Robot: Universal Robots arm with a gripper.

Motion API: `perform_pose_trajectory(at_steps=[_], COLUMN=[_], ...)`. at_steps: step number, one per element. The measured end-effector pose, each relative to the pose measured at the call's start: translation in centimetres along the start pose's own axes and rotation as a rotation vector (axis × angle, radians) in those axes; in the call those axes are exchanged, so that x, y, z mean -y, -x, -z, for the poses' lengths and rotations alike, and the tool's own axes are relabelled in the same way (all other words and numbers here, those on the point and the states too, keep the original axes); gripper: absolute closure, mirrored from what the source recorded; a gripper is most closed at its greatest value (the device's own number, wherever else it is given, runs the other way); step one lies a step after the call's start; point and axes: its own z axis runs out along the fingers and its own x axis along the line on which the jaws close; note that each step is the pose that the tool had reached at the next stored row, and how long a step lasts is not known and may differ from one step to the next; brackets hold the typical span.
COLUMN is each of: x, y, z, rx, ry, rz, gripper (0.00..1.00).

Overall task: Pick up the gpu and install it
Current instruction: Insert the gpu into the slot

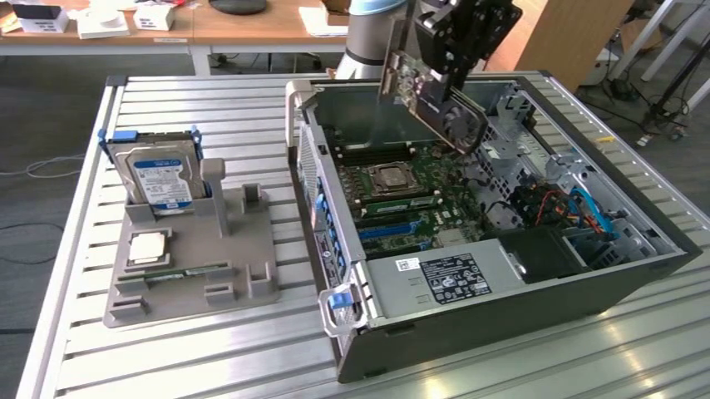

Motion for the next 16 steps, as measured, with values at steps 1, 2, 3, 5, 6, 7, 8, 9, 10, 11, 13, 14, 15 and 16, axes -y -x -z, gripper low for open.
perform_pose_trajectory(at_steps=[1,2,3,5,6,7,8,9,10,11,13,14,15,16], x=[0.0,0.0,0.0,0.0,0.01,0.03,0.03,0.03,0.03,0.04,0.05,0.05,0.05,0.06], y=[0.0,0.0,0.0,0.0,0.02,0.04,0.05,0.06,0.07,0.08,0.1,0.11,0.12,0.13], z=[-0.01,-0.02,-0.02,-0.05,-0.06,-0.07,-0.08,-0.08,-0.09,-0.1,-0.12,-0.13,-0.13,-0.15], rx=[-0.0008,-0.0016,-0.0025,-0.004,-0.0046,-0.0053,-0.0059,-0.0067,-0.0074,-0.008,-0.0094,-0.0101,-0.0109,-0.0115], ry=[0.0004,0.0008,0.0012,0.002,0.0023,0.0027,0.003,0.0032,0.0035,0.0039,0.0046,0.0049,0.0052,0.0056], rz=[0.018,0.036,0.054,0.091,0.105,0.12,0.133,0.148,0.163,0.178,0.21,0.225,0.24,0.255], gripper=[0.73,0.73,0.73,0.73,0.73,0.73,0.73,0.73,0.73,0.73,0.73,0.73,0.73,0.73])
